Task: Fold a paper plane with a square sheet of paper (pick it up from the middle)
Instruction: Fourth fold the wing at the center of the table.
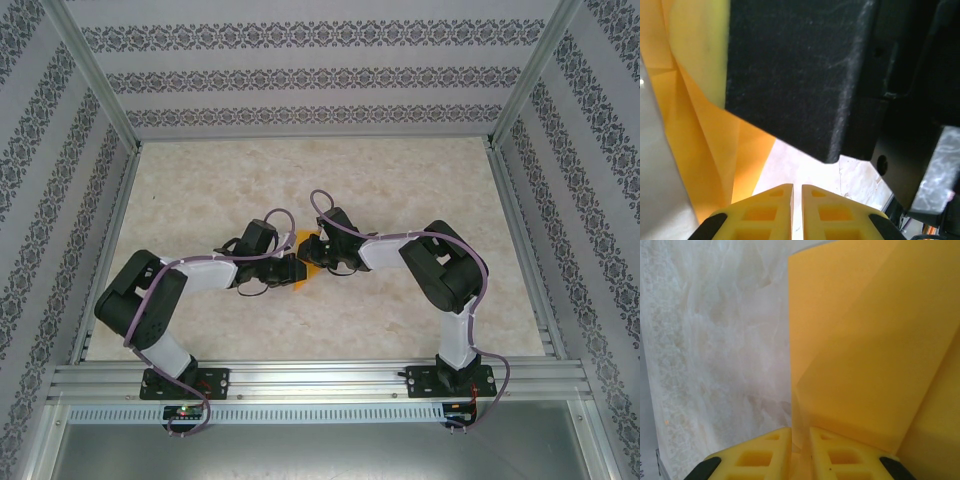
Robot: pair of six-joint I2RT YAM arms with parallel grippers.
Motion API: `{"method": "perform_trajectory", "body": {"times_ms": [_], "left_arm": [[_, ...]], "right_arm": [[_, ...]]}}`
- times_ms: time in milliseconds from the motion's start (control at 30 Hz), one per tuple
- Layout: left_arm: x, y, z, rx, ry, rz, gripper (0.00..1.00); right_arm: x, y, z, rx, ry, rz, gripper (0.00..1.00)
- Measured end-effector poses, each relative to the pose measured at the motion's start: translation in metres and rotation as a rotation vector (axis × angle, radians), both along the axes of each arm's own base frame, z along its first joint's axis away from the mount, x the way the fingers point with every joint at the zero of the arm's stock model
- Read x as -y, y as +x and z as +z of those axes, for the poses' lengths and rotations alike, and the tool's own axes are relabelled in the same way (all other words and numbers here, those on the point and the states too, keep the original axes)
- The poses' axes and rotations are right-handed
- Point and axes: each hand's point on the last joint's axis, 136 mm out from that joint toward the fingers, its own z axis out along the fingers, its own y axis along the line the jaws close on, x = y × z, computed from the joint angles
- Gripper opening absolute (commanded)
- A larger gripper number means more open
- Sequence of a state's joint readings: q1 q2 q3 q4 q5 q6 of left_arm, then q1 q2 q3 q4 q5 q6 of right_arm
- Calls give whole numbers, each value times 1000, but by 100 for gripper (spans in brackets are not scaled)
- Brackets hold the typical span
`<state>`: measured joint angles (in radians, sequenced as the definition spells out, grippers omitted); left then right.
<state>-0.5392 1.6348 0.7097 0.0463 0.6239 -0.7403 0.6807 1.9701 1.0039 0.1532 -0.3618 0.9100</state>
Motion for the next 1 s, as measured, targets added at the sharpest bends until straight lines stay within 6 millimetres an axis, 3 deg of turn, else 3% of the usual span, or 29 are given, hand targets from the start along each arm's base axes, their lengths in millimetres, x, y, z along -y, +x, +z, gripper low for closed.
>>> {"method": "perform_trajectory", "body": {"times_ms": [200,400,1000], "left_arm": [[-2,6,-11,-9,4,15,14],[-10,-2,-30,-56,31,23,14],[-14,-9,-33,-17,-17,13,13]], "right_arm": [[0,0,0,0,0,0,18],[0,0,0,0,0,0,18],[0,0,0,0,0,0,18]]}}
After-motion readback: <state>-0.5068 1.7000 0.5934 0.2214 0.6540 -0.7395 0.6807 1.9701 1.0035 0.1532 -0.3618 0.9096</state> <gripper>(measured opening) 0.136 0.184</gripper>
